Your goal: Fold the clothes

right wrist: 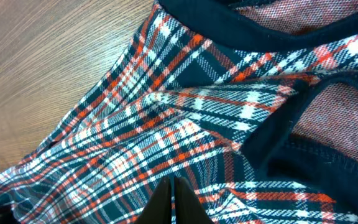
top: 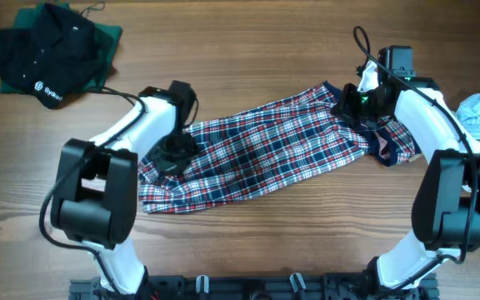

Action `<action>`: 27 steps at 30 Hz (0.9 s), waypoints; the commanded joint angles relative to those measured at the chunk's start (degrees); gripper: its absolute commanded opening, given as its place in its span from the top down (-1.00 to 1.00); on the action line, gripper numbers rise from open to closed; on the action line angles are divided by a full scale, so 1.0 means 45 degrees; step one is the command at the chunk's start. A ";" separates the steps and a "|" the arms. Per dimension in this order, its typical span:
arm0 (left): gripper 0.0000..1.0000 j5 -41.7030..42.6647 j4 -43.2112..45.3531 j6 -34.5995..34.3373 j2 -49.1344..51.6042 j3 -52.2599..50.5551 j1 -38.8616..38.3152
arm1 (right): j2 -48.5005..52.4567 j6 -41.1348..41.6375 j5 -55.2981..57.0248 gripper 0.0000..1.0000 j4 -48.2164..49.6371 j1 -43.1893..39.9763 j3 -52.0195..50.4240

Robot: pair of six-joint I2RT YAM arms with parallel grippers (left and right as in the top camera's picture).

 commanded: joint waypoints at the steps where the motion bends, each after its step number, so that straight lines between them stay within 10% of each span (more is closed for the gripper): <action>1: 0.92 -0.0083 0.0340 0.0821 0.0738 -0.0083 0.0559 | -0.0359 -0.0262 -0.0277 0.91 -0.0015 0.0053 0.0311; 17: 0.92 -0.0219 0.6086 0.2817 0.1190 -0.0083 0.3186 | -0.0359 -0.0238 0.0024 0.92 -0.0068 0.0053 0.0311; 19: 0.68 -0.0228 0.6931 0.3594 0.1190 -0.0083 0.3356 | -0.0355 -0.0248 0.0063 0.91 -0.0097 0.0053 0.0311; 23: -0.99 -0.0432 0.6654 0.4133 0.1175 0.0248 0.3356 | -0.0355 -0.0330 0.0063 0.91 -0.0058 0.0053 0.0311; 27: -0.99 -0.0510 0.5051 0.4133 0.0607 0.1282 0.3342 | -0.0355 -0.0593 0.0053 0.91 0.0141 0.0068 0.0311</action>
